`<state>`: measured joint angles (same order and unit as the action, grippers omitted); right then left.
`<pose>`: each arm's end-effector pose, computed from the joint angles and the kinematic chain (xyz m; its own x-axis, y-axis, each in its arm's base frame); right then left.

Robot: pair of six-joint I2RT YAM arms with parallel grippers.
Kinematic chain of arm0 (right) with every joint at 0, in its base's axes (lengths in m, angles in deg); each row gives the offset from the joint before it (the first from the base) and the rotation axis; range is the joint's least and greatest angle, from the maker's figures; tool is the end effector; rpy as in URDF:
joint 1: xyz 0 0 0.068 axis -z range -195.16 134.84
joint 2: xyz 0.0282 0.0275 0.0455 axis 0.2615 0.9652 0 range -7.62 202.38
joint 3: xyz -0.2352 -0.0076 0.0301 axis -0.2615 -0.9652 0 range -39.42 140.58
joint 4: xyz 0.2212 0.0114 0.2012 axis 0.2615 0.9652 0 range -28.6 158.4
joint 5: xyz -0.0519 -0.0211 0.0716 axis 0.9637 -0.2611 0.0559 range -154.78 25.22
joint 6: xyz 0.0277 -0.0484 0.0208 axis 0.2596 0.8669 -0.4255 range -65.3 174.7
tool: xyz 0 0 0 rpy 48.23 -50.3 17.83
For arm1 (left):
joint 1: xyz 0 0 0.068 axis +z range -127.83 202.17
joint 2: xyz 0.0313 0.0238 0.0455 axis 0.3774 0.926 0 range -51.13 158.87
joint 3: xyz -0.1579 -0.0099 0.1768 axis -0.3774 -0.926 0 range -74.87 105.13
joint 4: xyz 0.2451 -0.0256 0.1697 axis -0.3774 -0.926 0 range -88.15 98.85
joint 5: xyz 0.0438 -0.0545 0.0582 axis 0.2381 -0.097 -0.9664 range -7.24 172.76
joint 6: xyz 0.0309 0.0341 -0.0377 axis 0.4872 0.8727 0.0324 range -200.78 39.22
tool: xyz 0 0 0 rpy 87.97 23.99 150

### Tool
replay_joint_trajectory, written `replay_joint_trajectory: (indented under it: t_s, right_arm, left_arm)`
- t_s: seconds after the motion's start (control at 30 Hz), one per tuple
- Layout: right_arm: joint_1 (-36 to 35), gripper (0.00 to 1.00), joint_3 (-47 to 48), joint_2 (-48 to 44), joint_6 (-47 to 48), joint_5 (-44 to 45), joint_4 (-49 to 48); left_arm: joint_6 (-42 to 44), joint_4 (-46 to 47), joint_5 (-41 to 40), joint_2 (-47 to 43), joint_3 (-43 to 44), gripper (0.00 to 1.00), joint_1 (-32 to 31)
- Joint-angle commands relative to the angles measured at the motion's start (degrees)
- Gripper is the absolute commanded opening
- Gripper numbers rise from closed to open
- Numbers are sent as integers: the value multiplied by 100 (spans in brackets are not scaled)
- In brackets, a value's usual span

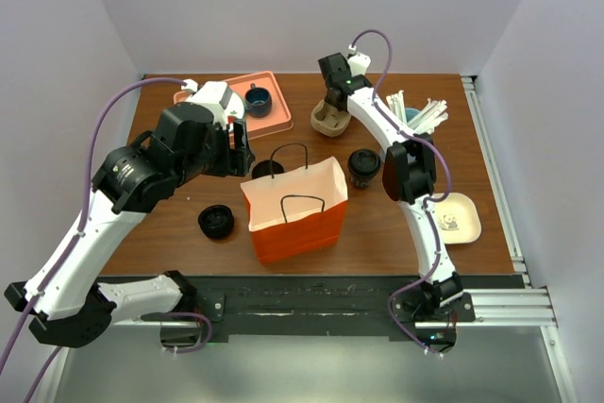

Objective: Pack the takeout coffee

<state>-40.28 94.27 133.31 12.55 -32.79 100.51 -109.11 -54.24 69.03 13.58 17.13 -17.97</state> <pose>0.5197 0.2181 0.2000 -0.5052 0.3917 -0.7690 0.4181 0.8906 0.1790 0.1925 -0.1489 0.4348 -0.6209 -0.0793 -0.7799 0.2096 0.9418 -0.2627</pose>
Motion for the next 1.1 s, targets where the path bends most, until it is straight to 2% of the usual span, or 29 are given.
replay_joint_trajectory:
  t_s: [0.0, 0.23, 0.4, 0.67, 0.8, 0.93, 1.07]
  right_arm:
    - [25, 37, 630, -136, -144, 229, 174]
    - [8, 38, 439, -346, 93, 282, 263]
    - [-19, 41, -79, -381, 31, 168, 369]
    - [-28, 44, -184, -881, 400, 404, -316]
    - [-19, 46, -159, -830, 462, 501, -352]
    - [-19, 40, -133, -707, 427, 440, -247]
    - [-19, 45, -10, -531, 322, 343, -45]
  left_arm:
    - [-14, 157, -15, 7, 116, 71, 33]
    - [-67, 200, 29, 77, 160, 71, 32]
    - [-93, 323, 117, 130, 160, 71, 33]
    - [-102, 288, 152, 235, 256, 71, 33]
    - [-128, 315, 187, 235, 265, 71, 32]
    - [-137, 297, 170, 235, 265, 71, 33]
    - [-155, 289, 187, 226, 248, 71, 33]
